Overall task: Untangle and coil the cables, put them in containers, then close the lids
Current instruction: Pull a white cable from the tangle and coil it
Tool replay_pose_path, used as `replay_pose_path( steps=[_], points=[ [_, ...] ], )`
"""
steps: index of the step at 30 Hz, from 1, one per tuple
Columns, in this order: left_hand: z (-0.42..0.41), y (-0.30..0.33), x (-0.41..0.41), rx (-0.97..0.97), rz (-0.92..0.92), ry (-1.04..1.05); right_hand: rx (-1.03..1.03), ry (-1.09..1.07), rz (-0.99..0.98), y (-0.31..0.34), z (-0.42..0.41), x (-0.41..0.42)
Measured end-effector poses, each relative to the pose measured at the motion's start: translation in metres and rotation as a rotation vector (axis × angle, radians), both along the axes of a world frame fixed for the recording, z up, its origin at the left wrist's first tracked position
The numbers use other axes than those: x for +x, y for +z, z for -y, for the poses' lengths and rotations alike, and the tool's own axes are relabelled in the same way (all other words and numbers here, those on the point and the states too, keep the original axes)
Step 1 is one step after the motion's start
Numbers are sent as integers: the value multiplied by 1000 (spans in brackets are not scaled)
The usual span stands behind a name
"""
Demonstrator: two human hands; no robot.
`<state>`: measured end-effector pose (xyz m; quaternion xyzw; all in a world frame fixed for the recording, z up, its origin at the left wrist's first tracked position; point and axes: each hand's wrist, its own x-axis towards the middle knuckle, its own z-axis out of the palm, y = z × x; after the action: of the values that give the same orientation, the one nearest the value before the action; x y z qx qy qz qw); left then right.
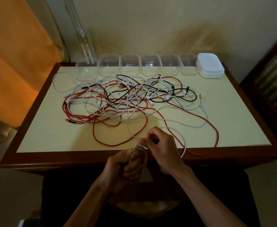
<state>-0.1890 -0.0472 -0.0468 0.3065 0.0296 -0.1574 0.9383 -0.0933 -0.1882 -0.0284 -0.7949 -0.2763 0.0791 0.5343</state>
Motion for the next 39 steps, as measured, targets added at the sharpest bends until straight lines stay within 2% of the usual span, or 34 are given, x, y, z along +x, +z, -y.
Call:
replay_pose_path(
  steps=[3, 5, 7, 9, 11, 14, 16, 18, 20, 21, 23, 28, 32, 36, 39],
  points=[
    [8, 1, 1, -303, 9, 17, 13, -1, 49, 0, -5, -5],
    [13, 5, 6, -426, -9, 104, -26, -43, 115, -2, -8, -5],
    [10, 13, 10, -518, -17, 204, -127, -64, 133, -7, -7, -5],
    [-1, 22, 13, -578, -30, 309, -254, -15, 54, -13, -1, -8],
    [-14, 30, 17, -544, -118, 463, -354, 83, -28, -16, 7, -16],
    [-31, 23, 20, -187, -278, 741, -485, 250, -124, -7, 13, -29],
    [-34, 9, 20, 82, -312, 781, -601, 359, -99, 5, 11, -34],
    [-27, -4, 16, 445, -269, 716, -651, 417, -29, 19, 6, -37],
    [-18, -9, 11, 797, -125, 559, -588, 404, -9, 33, -1, -35],
    [-13, -11, 9, 901, -55, 466, -536, 379, -5, 39, -3, -32],
    [-8, -13, 5, 965, -2, 328, -451, 330, 18, 46, -6, -21],
    [-5, -9, 3, 807, -16, 117, -299, 243, -16, 41, -9, 2],
    [1, -2, 0, 508, -47, 128, -219, 140, -19, 30, -9, 10],
    [4, 1, 1, 434, 5, 121, -130, 80, -87, 18, -8, 13],
    [7, 5, 2, 283, 11, 135, -61, 59, -130, 9, -6, 11]
  ],
)
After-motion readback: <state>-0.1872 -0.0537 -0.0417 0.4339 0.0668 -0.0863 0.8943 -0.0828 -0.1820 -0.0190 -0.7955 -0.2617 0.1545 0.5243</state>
